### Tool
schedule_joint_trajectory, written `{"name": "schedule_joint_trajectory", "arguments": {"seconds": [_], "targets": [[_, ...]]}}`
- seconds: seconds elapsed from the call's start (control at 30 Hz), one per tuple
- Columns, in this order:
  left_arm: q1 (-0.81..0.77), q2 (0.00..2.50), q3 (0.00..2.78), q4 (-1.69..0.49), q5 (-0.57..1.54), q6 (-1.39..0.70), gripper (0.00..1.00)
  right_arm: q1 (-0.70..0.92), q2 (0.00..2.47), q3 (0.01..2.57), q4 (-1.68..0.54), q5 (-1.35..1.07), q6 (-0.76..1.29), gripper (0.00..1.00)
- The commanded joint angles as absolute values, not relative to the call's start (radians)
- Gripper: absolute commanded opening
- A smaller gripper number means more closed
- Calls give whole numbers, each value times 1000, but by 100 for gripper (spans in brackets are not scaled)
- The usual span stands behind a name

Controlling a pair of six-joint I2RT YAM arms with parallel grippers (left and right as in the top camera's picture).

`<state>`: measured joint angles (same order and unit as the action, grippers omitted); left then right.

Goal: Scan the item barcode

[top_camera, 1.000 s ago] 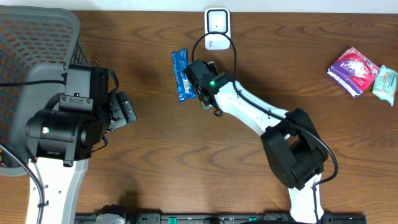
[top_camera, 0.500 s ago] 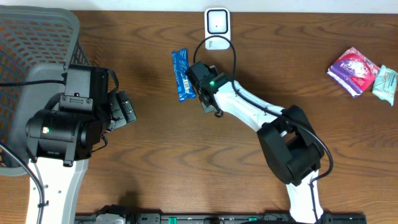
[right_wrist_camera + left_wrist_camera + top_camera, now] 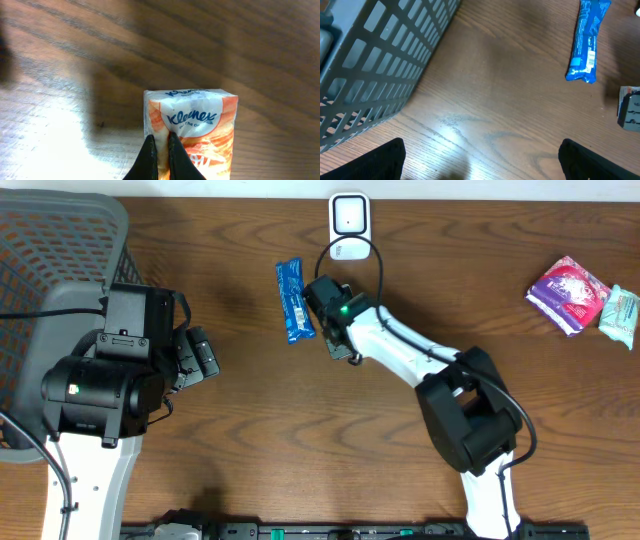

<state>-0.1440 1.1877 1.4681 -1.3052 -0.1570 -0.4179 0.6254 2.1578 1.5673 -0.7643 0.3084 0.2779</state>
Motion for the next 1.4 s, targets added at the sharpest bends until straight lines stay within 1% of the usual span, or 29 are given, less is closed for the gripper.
{"name": "schedule_joint_trajectory", "arguments": {"seconds": [0.0, 0.2, 0.27, 0.4, 0.5, 0.7, 0.8, 0.87, 1.07, 1.17, 1.23, 1.3, 1.33, 1.37], "targets": [[-139, 1190, 1477, -1309, -168, -412, 98, 567, 2107, 1595, -796, 1, 287, 1], [-139, 1190, 1477, -1309, -168, -412, 98, 423, 2065, 1597, -802, -623, 81, 1], [-139, 1190, 1477, -1309, -168, -412, 98, 373, 2069, 1580, -796, -791, 33, 1], [-139, 1190, 1477, -1309, -168, -412, 98, 295, 2072, 1524, -754, -1015, -17, 1], [-139, 1190, 1477, -1309, -168, -412, 98, 245, 2080, 1463, -702, -1116, -8, 1], [-139, 1190, 1477, -1309, -168, -412, 98, 139, 2083, 1273, -526, -1104, 182, 2], [-139, 1190, 1477, -1309, -168, -412, 98, 100, 2083, 1179, -456, -1063, 189, 1], [-139, 1190, 1477, -1309, -168, -412, 98, 91, 2082, 1163, -466, -1042, 190, 1], [-139, 1190, 1477, -1309, -168, -412, 98, 128, 2020, 1180, -464, -1013, 188, 12], [-139, 1190, 1477, -1309, -168, -412, 98, 168, 1942, 1194, -464, -912, 228, 21], [-139, 1190, 1477, -1309, -168, -412, 98, 214, 1871, 1210, -464, -774, 263, 36], [-139, 1190, 1477, -1309, -168, -412, 98, 266, 1820, 1224, -457, -622, 297, 37], [-139, 1190, 1477, -1309, -168, -412, 98, 325, 1786, 1234, -443, -449, 359, 36], [-139, 1190, 1477, -1309, -168, -412, 98, 370, 1771, 1234, -422, -337, 398, 38]]}}
